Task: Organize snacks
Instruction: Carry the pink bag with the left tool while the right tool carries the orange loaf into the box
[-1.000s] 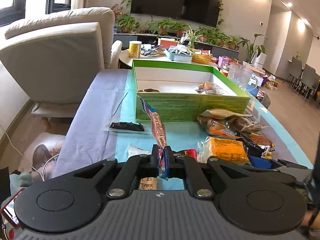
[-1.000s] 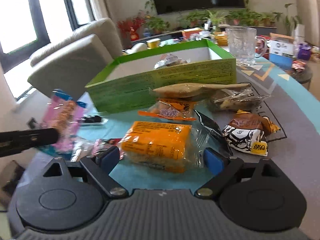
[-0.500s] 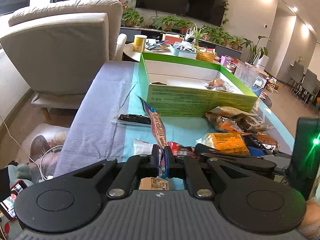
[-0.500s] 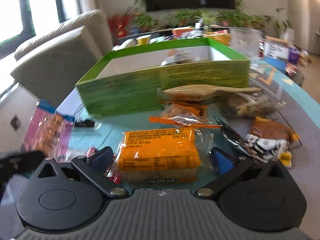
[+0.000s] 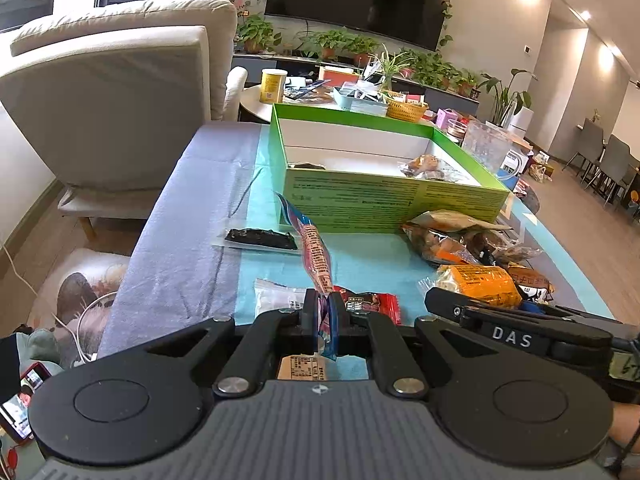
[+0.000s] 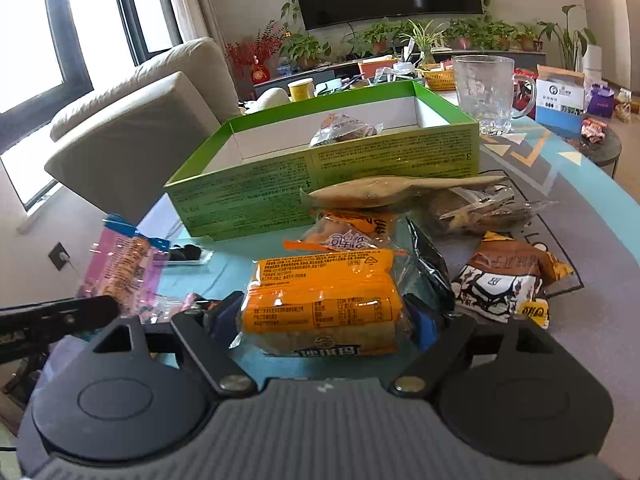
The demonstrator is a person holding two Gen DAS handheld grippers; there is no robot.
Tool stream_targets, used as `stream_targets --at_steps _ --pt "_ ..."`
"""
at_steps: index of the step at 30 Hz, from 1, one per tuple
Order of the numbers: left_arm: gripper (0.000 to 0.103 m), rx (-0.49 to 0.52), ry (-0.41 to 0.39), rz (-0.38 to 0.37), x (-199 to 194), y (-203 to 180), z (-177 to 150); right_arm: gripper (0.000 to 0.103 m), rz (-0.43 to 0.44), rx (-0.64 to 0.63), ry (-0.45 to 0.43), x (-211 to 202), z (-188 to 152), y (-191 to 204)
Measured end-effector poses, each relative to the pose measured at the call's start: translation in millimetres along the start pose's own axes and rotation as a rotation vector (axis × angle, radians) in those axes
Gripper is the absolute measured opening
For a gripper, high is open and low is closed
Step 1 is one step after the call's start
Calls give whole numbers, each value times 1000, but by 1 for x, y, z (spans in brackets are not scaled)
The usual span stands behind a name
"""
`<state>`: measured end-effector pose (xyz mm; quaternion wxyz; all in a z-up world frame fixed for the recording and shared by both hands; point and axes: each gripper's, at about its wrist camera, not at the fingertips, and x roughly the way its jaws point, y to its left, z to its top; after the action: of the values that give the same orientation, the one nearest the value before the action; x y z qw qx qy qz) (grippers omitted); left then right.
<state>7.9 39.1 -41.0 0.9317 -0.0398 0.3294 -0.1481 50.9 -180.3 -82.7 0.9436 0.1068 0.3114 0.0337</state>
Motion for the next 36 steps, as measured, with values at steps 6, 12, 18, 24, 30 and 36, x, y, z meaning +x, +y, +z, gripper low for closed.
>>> stream_targets --at_steps 6,12,18,24,30,36 --pt "5 9 -9 0 -2 -4 1 58 23 -2 -30 -14 1 1" --pt "5 18 -21 -11 -5 -9 3 58 40 -13 -68 -24 9 -2" --pt "5 25 -43 -17 -6 -14 10 58 46 9 -86 -26 16 -8" --pt "5 31 -70 -25 -2 -18 23 58 45 -2 -139 -32 31 -11" --pt "5 27 -113 -31 1 -21 40 58 45 -1 -180 -31 49 -18" --pt "5 25 -158 -32 5 -21 61 58 38 -2 -216 -28 65 -22"
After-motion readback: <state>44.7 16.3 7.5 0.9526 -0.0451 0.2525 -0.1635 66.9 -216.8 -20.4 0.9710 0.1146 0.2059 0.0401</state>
